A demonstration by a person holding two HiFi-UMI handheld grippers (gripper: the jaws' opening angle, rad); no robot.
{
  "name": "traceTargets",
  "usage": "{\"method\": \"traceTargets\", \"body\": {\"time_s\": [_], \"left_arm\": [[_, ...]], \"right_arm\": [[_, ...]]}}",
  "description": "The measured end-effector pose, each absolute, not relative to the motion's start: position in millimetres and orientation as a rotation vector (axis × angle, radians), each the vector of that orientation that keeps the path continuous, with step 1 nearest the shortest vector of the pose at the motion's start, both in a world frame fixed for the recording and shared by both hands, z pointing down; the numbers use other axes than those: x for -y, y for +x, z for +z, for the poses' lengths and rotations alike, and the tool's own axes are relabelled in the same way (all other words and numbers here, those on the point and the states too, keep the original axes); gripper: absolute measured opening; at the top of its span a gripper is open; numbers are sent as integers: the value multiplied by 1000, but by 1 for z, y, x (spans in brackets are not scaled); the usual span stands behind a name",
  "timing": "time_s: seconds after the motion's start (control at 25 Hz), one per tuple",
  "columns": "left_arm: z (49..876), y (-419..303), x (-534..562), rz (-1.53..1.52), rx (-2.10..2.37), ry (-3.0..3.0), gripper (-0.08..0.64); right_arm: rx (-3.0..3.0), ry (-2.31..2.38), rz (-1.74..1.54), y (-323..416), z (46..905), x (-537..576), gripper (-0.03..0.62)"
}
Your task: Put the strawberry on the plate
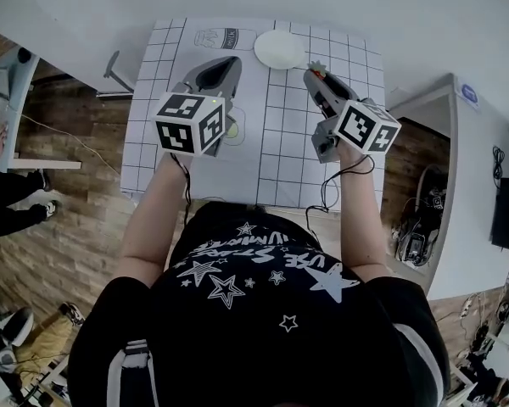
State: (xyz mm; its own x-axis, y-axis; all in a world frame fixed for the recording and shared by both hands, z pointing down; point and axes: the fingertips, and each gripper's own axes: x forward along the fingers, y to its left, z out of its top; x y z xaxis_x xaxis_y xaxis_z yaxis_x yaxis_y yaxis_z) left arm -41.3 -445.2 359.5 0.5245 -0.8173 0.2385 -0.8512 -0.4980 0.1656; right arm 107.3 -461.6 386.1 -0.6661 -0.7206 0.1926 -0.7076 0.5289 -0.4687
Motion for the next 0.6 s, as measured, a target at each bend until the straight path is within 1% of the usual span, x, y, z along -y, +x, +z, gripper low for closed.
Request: {"method": "traceTargets", "body": {"time_s": [0.36, 0.6], "left_arm": [[371, -48, 502, 187, 1325, 2491, 8], [395, -47, 527, 203, 1283, 2450, 8]], "right_arm": [[-2706, -1354, -868, 102, 408, 512, 153], [-2713, -1403, -916, 100, 427, 540, 153]]}}
